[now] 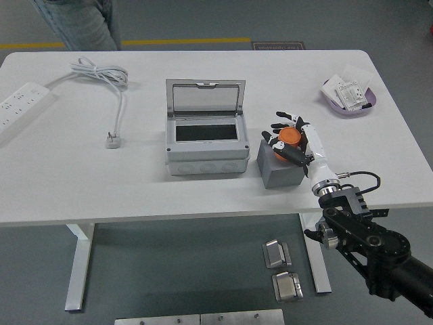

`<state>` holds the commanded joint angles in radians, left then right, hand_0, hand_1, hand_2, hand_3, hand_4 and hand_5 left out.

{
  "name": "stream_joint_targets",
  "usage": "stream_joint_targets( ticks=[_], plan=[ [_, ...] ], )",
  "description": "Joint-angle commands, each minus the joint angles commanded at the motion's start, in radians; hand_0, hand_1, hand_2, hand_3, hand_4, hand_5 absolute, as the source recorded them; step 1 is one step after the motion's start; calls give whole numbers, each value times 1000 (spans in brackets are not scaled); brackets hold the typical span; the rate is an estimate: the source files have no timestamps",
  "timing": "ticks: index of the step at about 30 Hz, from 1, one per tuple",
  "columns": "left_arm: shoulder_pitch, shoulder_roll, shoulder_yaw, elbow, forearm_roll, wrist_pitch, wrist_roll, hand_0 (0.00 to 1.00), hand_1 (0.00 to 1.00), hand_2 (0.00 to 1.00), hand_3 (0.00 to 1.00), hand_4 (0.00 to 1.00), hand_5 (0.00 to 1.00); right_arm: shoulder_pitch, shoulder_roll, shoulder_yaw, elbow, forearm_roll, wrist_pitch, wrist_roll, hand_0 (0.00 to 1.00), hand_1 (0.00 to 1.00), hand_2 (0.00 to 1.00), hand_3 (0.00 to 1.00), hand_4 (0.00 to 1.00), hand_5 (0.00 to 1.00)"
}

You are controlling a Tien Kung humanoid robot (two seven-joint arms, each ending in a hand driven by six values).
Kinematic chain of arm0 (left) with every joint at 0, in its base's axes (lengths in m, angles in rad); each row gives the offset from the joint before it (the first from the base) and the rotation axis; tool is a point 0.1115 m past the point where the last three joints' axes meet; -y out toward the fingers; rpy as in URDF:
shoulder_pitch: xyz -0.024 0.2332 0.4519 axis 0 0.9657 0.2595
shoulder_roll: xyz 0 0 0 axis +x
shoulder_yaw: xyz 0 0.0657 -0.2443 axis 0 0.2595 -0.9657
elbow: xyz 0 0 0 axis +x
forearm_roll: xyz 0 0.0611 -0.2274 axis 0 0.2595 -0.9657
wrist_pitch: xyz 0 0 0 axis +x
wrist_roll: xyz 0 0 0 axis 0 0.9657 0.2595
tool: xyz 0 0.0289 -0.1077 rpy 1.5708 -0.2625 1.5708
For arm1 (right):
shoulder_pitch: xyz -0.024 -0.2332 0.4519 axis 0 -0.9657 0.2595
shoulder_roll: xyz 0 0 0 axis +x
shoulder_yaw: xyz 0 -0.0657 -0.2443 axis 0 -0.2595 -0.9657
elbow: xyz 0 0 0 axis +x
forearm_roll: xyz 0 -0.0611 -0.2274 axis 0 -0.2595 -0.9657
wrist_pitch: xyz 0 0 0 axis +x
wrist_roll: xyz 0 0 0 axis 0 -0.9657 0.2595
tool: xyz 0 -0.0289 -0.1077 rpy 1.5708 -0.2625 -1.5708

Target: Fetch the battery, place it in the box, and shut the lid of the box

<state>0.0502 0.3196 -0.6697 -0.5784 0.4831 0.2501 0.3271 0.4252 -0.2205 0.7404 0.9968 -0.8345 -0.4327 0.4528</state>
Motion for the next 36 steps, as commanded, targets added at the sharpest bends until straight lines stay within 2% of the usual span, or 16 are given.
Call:
stream_joint_targets(
  ticks=[18, 19, 24, 25, 30, 31, 36],
  plan=[
    [-3, 4, 2, 2, -1, -3, -3, 682, 707, 592, 603, 362, 2, -2, 2, -14, 1, 1, -3, -19, 517, 612, 585, 725, 740, 160],
    [-3, 4, 2, 2, 0, -3, -3, 682, 706, 591, 603, 360, 2, -2, 1, -13, 3, 0, -5, -21, 511, 593, 544, 673, 436, 136],
    [-2, 5, 1, 2, 1, -3, -2, 682, 706, 591, 603, 360, 2, -2, 1, -8, 10, -13, 1, -46, 511, 593, 544, 673, 436, 136],
    [-2, 5, 1, 2, 1, -3, -2, 682, 705, 590, 603, 360, 2, -2, 1, -7, 11, -16, 4, -54, 533, 560, 504, 615, 61, 116],
    [-4, 4, 2, 2, -1, -3, -4, 682, 705, 590, 603, 360, 2, -2, 2, -3, 14, -25, 16, -79, 533, 560, 504, 615, 61, 116],
    [-5, 4, 2, 2, -1, -3, -4, 681, 706, 590, 604, 360, 2, -2, 2, -2, 14, -25, 17, -81, 498, 512, 445, 469, 2, 63],
    [-4, 4, 2, 2, -2, -2, -4, 681, 706, 590, 604, 360, 2, -1, 1, 1, 16, -27, 14, -87, 498, 512, 445, 469, 2, 63]
  ],
)
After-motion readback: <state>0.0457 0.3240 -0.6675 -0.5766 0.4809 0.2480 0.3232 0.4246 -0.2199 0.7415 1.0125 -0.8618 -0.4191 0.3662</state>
